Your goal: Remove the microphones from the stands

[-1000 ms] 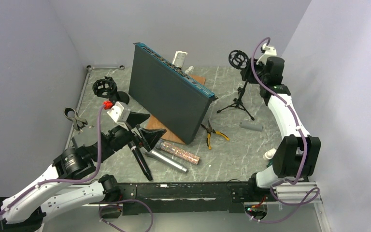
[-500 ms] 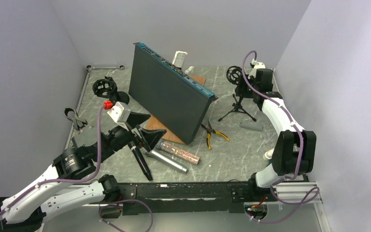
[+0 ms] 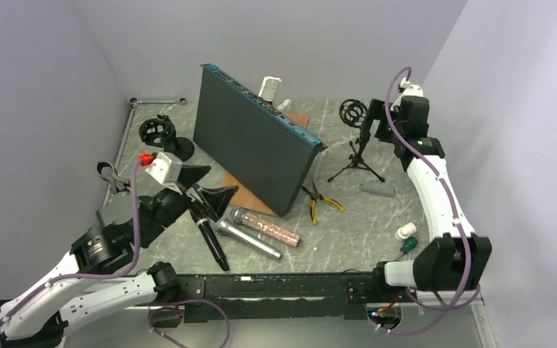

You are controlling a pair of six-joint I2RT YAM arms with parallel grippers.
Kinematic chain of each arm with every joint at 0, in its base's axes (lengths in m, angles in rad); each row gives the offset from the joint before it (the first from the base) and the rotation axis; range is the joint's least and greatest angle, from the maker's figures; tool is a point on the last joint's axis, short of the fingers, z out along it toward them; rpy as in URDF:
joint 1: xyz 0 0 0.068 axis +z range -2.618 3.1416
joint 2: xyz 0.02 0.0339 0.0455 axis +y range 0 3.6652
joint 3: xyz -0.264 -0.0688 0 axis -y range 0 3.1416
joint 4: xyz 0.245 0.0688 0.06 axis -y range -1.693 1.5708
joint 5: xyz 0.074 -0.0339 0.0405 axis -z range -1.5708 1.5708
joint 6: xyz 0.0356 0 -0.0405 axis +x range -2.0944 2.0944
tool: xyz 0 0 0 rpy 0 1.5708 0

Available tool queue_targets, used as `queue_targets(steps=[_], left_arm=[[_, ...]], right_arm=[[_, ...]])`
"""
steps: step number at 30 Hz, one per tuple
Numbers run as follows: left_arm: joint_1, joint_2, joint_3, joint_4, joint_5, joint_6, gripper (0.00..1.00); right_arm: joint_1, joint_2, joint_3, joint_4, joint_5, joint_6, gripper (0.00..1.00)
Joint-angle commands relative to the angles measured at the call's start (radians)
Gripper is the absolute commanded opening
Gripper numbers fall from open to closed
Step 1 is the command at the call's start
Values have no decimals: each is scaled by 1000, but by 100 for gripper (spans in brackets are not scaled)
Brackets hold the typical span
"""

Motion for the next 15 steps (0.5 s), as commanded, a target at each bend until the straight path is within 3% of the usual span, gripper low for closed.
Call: queue_targets(steps=[1,5,11,15], left_arm=[[2,-67,59,-8,-209,89,99],[3,-120,89,14,-325,200,99],[3,-176,137,80,-440,382,99],[3,-207,157,120,-471,440,99]], right_arm=[[15,-130,66,-37,38,108,100],[38,-284,11,30,8,130,100],[44,-477,-5,119,-172,96,100],[43,-560,22,118,-116,140,100]])
